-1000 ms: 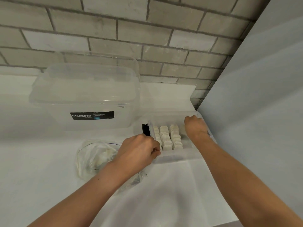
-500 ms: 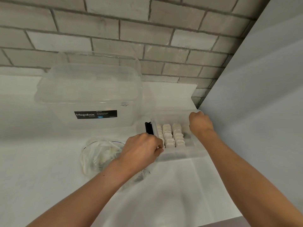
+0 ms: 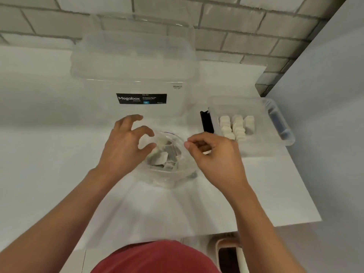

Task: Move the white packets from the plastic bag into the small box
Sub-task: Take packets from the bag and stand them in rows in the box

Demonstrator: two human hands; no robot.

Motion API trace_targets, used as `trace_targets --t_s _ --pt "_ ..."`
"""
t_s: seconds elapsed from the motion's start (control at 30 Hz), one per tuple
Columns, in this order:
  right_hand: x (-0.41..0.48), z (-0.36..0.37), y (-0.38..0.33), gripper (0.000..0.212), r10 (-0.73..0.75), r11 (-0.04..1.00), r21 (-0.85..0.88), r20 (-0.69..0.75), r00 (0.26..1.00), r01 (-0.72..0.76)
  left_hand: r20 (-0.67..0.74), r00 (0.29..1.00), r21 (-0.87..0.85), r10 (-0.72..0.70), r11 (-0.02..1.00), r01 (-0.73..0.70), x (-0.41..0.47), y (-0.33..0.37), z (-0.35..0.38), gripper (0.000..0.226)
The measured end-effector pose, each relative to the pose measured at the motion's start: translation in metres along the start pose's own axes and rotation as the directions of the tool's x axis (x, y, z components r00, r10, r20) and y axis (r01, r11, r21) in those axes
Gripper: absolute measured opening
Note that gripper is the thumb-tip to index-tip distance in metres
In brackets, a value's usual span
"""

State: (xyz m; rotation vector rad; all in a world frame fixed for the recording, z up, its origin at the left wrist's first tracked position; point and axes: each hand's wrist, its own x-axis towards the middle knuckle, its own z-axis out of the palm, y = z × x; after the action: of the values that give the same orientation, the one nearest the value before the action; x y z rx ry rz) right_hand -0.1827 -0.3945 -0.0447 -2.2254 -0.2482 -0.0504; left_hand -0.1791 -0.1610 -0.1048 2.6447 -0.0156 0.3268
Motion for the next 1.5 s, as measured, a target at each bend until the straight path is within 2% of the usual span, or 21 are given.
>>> trace_targets --t_s 0.1,0.2,0.3,0.4,0.47,0.57,0.67,0.77,0.87,0.97,1.0,1.07,1.13,1.17,1.3,1.43,1.5 --pt "-0.005 0.043 0.006 0.011 -0.071 0.973 -0.21 0.134 0.988 0.099 0.098 0.991 -0.118 -0.088 0.988 0.099 -0.008 -0.014 0.004 0.021" --pt "-0.004 0.071 0.016 0.015 0.035 0.92 -0.388 0.219 0.975 0.054 0.227 0.963 -0.119 -0.147 0.977 0.177 -0.01 -0.021 0.013 0.043" --pt "-0.003 0.086 0.02 0.027 0.186 0.897 -0.431 0.172 0.967 -0.095 0.329 0.934 -0.059 -0.139 0.984 0.168 -0.007 -0.03 0.019 0.071" --pt "0.0 0.097 0.016 0.038 0.304 0.873 -0.43 0.11 0.946 -0.231 0.376 0.925 -0.104 -0.054 0.989 0.101 -0.01 -0.037 0.022 0.076" --pt "0.001 0.106 0.012 0.034 0.354 0.847 -0.447 0.072 0.932 -0.287 0.364 0.931 -0.143 -0.006 0.988 0.062 -0.014 -0.036 0.021 0.079" --pt "-0.001 0.113 0.006 0.013 0.345 0.838 -0.455 0.019 0.938 -0.299 0.34 0.94 -0.182 0.037 0.983 0.027 -0.02 -0.036 0.016 0.079" --pt "-0.008 0.101 0.001 0.014 0.226 0.843 -0.49 -0.051 0.973 -0.222 0.322 0.945 -0.183 0.063 0.983 -0.004 -0.024 -0.041 0.013 0.078" --pt "-0.013 0.082 0.001 0.016 0.082 0.802 -0.587 -0.078 0.994 -0.112 0.3 0.95 -0.124 0.083 0.991 -0.047 -0.027 -0.046 0.011 0.077" --pt "-0.015 0.072 0.002 0.01 0.03 0.807 -0.583 -0.12 0.992 -0.095 0.097 0.976 0.0 0.195 0.981 -0.196 -0.027 -0.046 0.009 0.067" --pt "-0.019 0.072 0.004 0.006 0.023 0.825 -0.557 -0.136 0.99 -0.095 -0.094 0.927 -0.009 0.363 0.931 -0.365 -0.025 -0.036 0.008 0.039" --pt "-0.021 0.072 0.004 0.006 0.018 0.828 -0.553 -0.14 0.99 -0.093 -0.093 0.901 -0.019 0.424 0.904 -0.428 -0.024 -0.032 0.008 0.029" --pt "-0.025 0.073 0.005 0.006 0.014 0.834 -0.544 -0.149 0.989 -0.094 0.053 0.874 -0.028 0.482 0.876 -0.481 -0.02 -0.025 0.012 0.018" --pt "-0.028 0.073 0.006 0.006 0.024 0.842 -0.53 -0.154 0.988 -0.103 0.237 0.865 -0.03 0.442 0.893 -0.449 -0.016 -0.024 0.022 0.019" --pt "-0.03 0.074 0.006 0.006 0.03 0.846 -0.522 -0.156 0.987 -0.108 0.282 0.859 -0.016 0.427 0.898 -0.441 -0.015 -0.026 0.027 0.021" --pt "-0.032 0.071 0.008 0.005 0.017 0.861 -0.499 -0.174 0.985 -0.103 0.278 0.864 0.008 0.421 0.898 -0.44 -0.007 -0.03 0.038 0.024" --pt "-0.03 0.066 0.007 0.005 -0.009 0.872 -0.483 -0.18 0.984 -0.081 0.305 0.809 -0.022 0.502 0.853 -0.521 0.001 -0.032 0.042 0.014" --pt "-0.028 0.064 0.007 0.004 -0.031 0.875 -0.479 -0.184 0.982 -0.062 0.289 0.809 -0.031 0.512 0.85 -0.526 0.003 -0.035 0.043 0.013"
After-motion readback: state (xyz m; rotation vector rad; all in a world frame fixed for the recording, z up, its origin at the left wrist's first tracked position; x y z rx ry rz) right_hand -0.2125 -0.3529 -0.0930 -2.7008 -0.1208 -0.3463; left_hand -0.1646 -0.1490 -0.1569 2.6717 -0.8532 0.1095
